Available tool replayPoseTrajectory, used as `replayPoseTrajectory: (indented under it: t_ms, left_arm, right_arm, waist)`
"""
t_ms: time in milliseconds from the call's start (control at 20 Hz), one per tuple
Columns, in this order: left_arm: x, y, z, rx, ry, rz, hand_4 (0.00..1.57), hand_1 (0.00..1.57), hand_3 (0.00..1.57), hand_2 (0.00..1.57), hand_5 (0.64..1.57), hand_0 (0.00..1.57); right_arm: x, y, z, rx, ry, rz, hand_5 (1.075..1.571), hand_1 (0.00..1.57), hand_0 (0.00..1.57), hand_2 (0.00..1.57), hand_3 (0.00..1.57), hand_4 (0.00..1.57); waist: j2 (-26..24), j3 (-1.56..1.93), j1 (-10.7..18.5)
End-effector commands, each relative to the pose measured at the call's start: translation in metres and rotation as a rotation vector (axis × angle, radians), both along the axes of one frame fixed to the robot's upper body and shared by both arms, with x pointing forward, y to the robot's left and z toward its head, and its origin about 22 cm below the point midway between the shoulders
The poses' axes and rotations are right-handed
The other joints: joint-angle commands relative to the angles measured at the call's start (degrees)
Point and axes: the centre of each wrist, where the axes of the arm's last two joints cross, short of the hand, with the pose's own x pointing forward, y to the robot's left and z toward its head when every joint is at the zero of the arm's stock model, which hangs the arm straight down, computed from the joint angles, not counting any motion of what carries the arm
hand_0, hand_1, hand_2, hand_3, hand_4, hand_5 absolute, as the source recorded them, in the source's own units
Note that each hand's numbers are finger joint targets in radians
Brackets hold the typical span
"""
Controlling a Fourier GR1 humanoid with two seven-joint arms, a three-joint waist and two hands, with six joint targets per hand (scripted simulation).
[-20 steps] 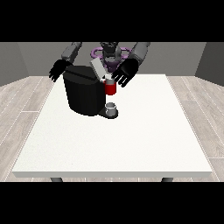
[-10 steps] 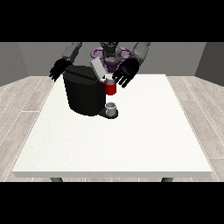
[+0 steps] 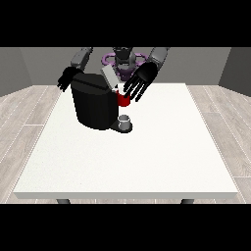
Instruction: Insert the coffee pod into the coffee machine and close the lid
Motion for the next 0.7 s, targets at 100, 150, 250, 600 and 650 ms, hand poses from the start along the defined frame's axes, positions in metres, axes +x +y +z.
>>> replayPoseTrajectory:
  t_ms: [100, 150, 250, 600, 650]
  left_arm:
    - [-0.003, 0.015, 0.006, 0.032, -0.002, -0.009, 0.0, 0.0, 0.0, 0.0, 1.571, 0.0]
    - [0.001, -0.01, -0.011, 0.013, 0.036, 0.003, 0.0, 0.0, 0.0, 0.0, 1.571, 0.0]
    - [0.0, 0.008, 0.006, -0.007, 0.051, 0.026, 0.0, 0.0, 0.0, 0.0, 1.571, 0.0]
    - [-0.006, -0.015, -0.045, -0.086, 0.124, -0.041, 0.0, 0.0, 0.0, 0.0, 1.571, 0.0]
    - [-0.005, -0.002, -0.035, -0.119, 0.112, -0.033, 0.0, 0.0, 0.0, 0.0, 1.571, 0.0]
  right_arm:
    - [0.001, -0.005, -0.003, 0.029, -0.011, -0.018, 1.571, 0.0, 0.0, 0.0, 0.0, 0.38]
    - [0.0, -0.009, -0.006, -0.003, 0.027, -0.012, 1.571, 0.0, 0.0, 0.0, 0.0, 0.38]
    - [-0.009, -0.011, -0.017, -0.01, 0.008, -0.009, 1.571, 0.0, 0.0, 0.0, 0.0, 0.42]
    - [-0.023, -0.026, -0.049, 0.028, 0.097, -0.075, 1.571, 0.0, 0.0, 0.0, 0.0, 0.41]
    - [-0.011, -0.032, -0.032, 0.057, 0.094, -0.083, 1.571, 0.0, 0.0, 0.0, 0.0, 0.39]
  waist:
    - [-0.25, -0.09, 1.13]
    - [-1.69, -0.09, 0.64]
    - [-2.49, -0.09, -0.13]
    - [-8.36, -0.09, 4.93]
    - [-7.63, -0.1, 5.54]
